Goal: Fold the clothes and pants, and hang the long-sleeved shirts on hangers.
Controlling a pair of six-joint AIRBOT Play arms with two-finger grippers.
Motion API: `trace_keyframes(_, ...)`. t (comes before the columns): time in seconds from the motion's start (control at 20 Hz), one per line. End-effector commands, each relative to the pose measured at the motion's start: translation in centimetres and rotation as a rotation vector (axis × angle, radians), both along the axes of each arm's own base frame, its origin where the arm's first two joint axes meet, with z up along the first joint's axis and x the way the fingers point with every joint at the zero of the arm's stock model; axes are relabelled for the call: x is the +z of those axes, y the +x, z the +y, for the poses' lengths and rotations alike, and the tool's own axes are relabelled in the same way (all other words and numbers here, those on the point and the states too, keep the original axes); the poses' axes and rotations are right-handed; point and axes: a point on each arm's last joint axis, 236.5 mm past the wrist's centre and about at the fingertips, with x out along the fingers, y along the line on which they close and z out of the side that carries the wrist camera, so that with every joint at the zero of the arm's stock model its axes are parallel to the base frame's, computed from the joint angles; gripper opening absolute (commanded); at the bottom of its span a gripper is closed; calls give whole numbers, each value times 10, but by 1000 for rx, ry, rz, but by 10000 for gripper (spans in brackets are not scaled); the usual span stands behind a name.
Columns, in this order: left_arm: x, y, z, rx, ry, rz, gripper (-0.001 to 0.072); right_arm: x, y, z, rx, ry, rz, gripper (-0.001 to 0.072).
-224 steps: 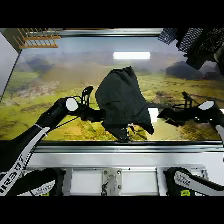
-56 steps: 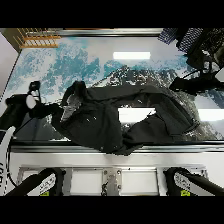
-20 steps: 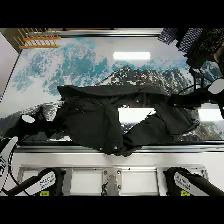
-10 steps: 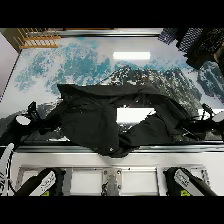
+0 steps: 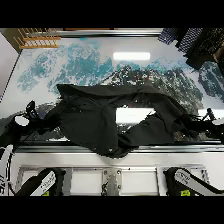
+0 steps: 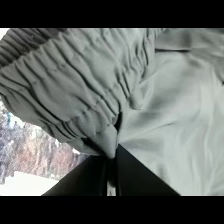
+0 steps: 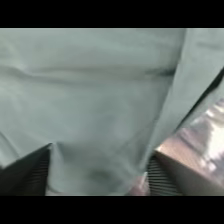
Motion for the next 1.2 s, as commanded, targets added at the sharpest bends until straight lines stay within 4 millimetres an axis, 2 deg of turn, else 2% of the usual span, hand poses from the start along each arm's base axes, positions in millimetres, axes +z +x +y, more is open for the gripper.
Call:
trace_keyframes(0.0, 1, 1, 1, -1, 2, -3, 12, 8, 30, -6, 40, -56, -73, 295)
trace_keyframes(0.05, 1, 1, 1, -1, 2, -3, 11, 27, 51, -17, 51, -99, -130, 61)
trace_keyframes(0.1, 0, 0, 0, -1, 1, -2, 11, 51, 73, -31, 63, -150, -197, 19)
trace_keyframes(0.25, 0, 0, 0, -3, -1, 1, 11, 151, 138, -84, 83, -362, -392, 18)
trace_keyframes(0.35, 0, -1, -1, -4, -3, 4, 11, 202, 157, -117, 76, -506, -436, 20)
trace_keyframes(0.4, 0, -1, -1, -4, -3, 4, 11, 220, 160, -127, 86, -559, -448, 97)
trace_keyframes(0.45, 0, -1, -1, -4, -2, 4, 11, 230, 160, -129, 99, -583, -450, 373)
trace_keyframes(0.5, 0, -1, -1, -4, -3, 4, 11, 229, 153, -127, 143, -594, -422, 618)
trace_keyframes(0.55, 0, -1, -1, -5, -3, 4, 11, 218, 139, -123, 205, -586, -354, 632)
trace_keyframes(0.6, 0, -1, -1, -4, -2, 4, 12, 199, 123, -117, 268, -566, -277, 559)
trace_keyframes(0.7, 0, -1, -1, -6, -2, 4, 11, 154, 87, -95, 394, -494, -156, 550)
trace_keyframes(0.85, 0, -1, -1, -11, 0, 2, 11, 78, 30, -37, 447, -280, -46, 552)
trace_keyframes(0.95, 0, -1, -1, -11, 0, 2, 11, 41, 1, 11, 493, -119, -41, 553)
trace_keyframes(1.05, 0, -1, -1, -10, 0, 2, 11, 18, -20, 38, 516, -33, -16, 554)
trace_keyframes(1.15, 0, -1, -1, -11, 0, 2, 12, 6, -34, 54, 561, 1, 14, 554)
